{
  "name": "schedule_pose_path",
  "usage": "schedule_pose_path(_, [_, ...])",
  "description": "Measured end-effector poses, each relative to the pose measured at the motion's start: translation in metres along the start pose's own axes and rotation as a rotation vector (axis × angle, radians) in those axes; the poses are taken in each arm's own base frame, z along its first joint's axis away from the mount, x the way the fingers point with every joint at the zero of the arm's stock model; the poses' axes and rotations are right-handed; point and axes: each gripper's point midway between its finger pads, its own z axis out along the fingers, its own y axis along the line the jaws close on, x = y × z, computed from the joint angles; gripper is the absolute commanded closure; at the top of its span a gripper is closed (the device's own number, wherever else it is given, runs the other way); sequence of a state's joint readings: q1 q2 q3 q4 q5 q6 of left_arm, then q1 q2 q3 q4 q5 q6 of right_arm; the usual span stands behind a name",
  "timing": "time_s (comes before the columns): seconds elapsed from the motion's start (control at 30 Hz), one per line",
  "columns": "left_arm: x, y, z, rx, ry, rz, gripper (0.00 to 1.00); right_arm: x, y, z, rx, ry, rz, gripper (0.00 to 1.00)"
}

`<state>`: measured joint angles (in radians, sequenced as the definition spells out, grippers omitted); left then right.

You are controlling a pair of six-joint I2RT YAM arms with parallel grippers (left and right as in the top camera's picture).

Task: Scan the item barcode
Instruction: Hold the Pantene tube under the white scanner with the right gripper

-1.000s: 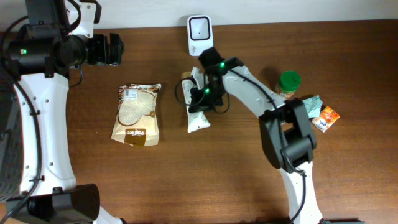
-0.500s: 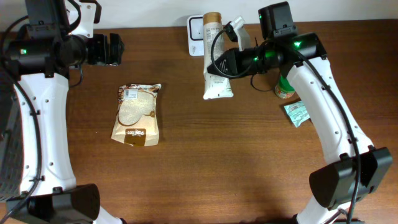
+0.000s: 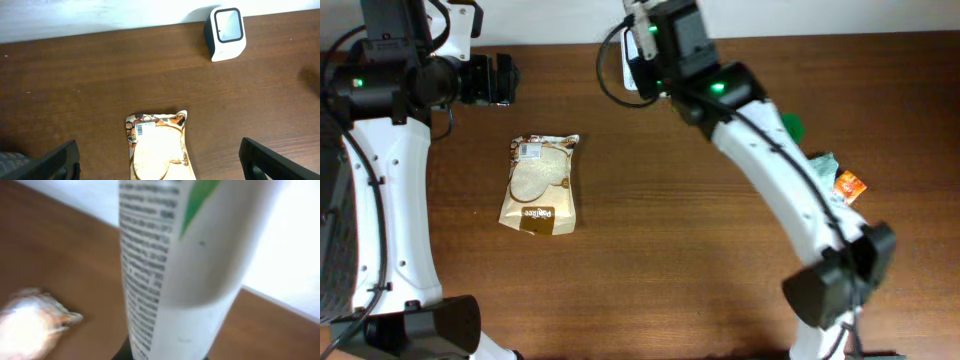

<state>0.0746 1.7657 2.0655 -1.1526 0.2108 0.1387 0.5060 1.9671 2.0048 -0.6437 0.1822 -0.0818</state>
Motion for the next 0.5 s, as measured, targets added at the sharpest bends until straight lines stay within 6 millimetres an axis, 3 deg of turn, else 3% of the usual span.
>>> schedule_pose_path(0.07, [0.000,0.000,0.000,0.000,0.000,0.000,0.01,0.008,-0.017,0.043,0.158,-0.005,-0.105,0.96])
schedule_pose_path(0.13, [0.000,0.000,0.000,0.000,0.000,0.000,0.01,0.037,-0.035,0.094,0.330,0.054,-0.254,0.96])
schedule_pose_path(0.23, [0.000,0.000,0.000,0.000,0.001,0.000,0.01,0.052,-0.050,0.135,0.497,0.062,-0.417,0.96])
schedule_pose_path(0.37, [0.000,0.000,0.000,0.000,0.000,0.000,0.01,0.083,-0.062,0.168,0.627,0.138,-0.582,0.96])
schedule_pose_path(0.5, [0.000,0.000,0.000,0.000,0.000,0.000,0.01,0.106,-0.076,0.183,0.655,0.191,-0.620,0.96])
